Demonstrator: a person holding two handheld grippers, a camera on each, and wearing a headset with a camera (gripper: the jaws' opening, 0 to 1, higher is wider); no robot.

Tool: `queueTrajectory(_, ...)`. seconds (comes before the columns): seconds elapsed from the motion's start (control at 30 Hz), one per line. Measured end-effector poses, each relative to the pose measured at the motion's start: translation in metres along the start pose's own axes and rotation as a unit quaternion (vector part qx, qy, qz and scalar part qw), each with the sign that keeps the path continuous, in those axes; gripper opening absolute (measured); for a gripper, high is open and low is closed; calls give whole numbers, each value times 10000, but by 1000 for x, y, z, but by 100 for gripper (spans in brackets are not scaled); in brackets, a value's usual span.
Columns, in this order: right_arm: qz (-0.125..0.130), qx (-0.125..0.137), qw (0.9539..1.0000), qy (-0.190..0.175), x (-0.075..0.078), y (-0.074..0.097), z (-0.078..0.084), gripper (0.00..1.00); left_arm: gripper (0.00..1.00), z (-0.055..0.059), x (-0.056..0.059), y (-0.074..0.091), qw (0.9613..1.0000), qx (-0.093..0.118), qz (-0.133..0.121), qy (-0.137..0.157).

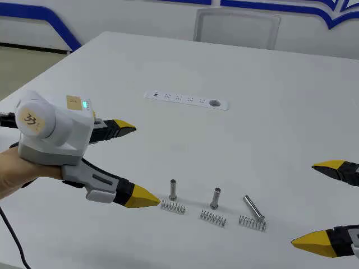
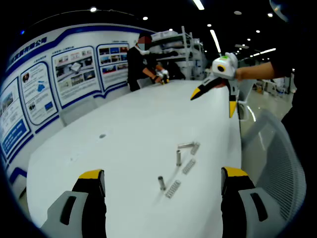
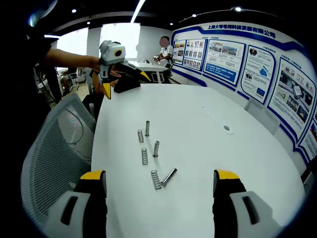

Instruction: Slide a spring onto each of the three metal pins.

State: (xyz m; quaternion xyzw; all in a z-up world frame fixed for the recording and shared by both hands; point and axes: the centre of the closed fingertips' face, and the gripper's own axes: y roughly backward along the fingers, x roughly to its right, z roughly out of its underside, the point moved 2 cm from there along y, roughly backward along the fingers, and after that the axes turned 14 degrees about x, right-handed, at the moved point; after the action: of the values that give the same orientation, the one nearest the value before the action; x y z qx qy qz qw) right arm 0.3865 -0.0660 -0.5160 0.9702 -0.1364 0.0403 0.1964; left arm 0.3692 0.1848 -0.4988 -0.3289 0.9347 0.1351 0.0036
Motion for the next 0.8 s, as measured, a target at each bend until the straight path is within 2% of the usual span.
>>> queueTrajectory(0.43,74,35,10000,2,4,2,-1,89,99,0,2,3,10000,-47,-24,-42)
queueTrajectory(0.8,97,17,10000,-15,0,3,2,89,98,2,4,5,9999,-84,-33,-47)
